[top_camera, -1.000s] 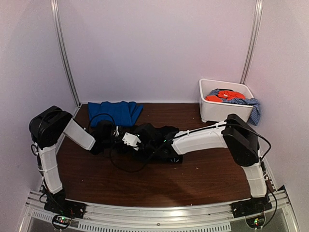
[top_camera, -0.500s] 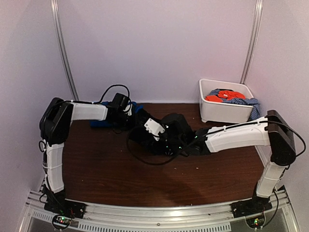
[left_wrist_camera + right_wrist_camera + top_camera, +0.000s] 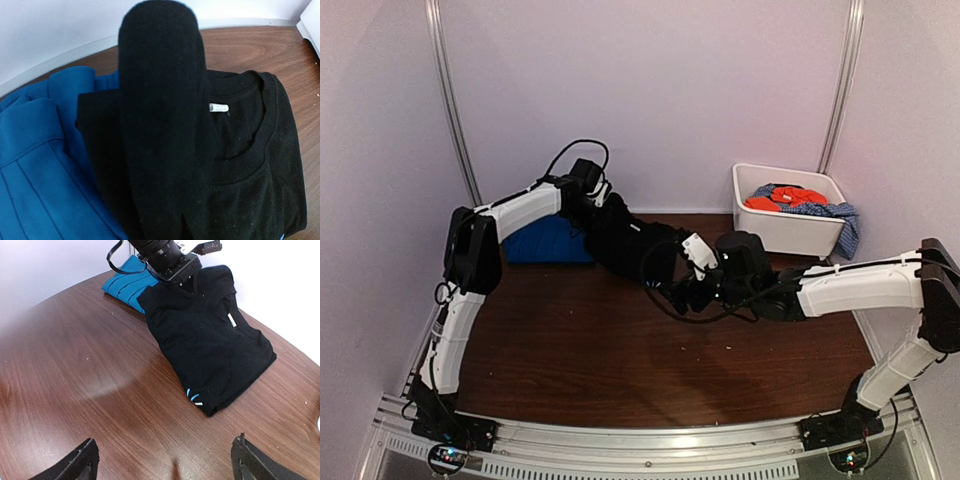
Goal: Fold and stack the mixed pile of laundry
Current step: Place the square-folded T-shirt at the corner of the board.
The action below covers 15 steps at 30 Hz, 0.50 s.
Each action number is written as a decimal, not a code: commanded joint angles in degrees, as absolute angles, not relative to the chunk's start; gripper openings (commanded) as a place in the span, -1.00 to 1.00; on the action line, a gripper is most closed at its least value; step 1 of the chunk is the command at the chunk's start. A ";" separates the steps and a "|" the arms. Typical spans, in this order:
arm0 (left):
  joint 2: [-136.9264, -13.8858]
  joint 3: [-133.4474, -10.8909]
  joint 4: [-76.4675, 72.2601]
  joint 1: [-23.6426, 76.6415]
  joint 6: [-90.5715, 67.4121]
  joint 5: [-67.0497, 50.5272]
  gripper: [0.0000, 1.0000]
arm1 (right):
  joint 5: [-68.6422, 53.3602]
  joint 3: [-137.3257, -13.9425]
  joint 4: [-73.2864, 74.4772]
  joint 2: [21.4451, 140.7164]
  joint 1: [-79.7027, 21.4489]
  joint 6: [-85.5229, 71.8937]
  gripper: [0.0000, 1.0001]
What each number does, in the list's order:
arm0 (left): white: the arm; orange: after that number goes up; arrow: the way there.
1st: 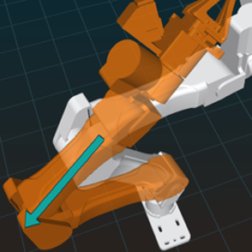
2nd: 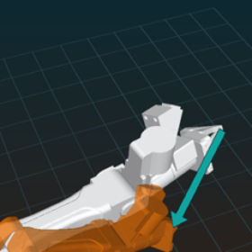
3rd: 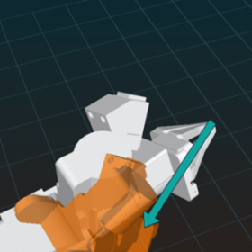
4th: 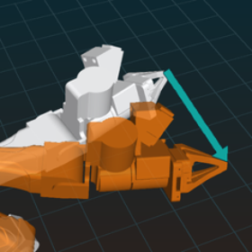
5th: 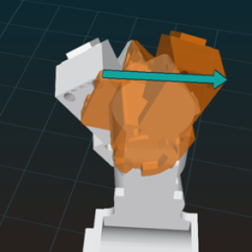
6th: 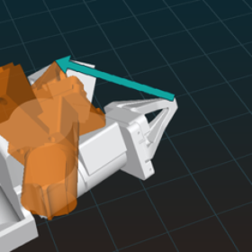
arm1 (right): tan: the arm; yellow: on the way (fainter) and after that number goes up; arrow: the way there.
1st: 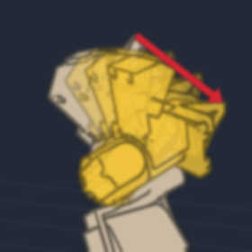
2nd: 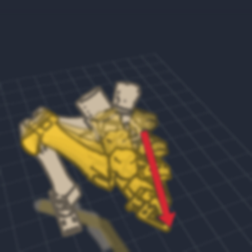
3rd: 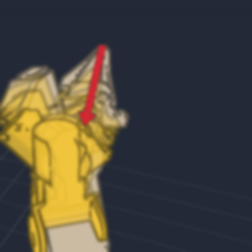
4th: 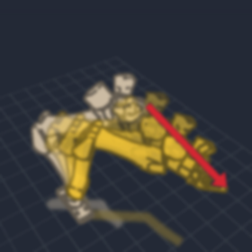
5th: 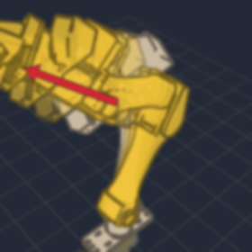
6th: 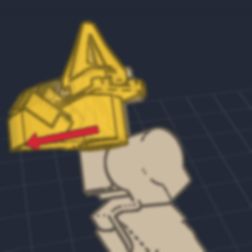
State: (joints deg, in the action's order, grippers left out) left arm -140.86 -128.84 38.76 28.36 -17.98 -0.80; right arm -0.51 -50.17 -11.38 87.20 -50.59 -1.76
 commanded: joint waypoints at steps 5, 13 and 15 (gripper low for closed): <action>-136.39 -134.97 44.57 24.87 -10.29 4.42 -1.00 | -1.60 -47.52 -12.90 84.64 -48.76 -3.91 0.87; -132.30 -137.37 45.96 23.97 -7.58 6.10 -1.00 | -2.49 -46.98 -13.91 84.83 -48.40 -4.12 0.90; -131.45 -138.11 46.45 23.46 -7.15 6.45 -1.00 | -2.80 -46.89 -13.87 84.69 -48.29 -4.13 0.91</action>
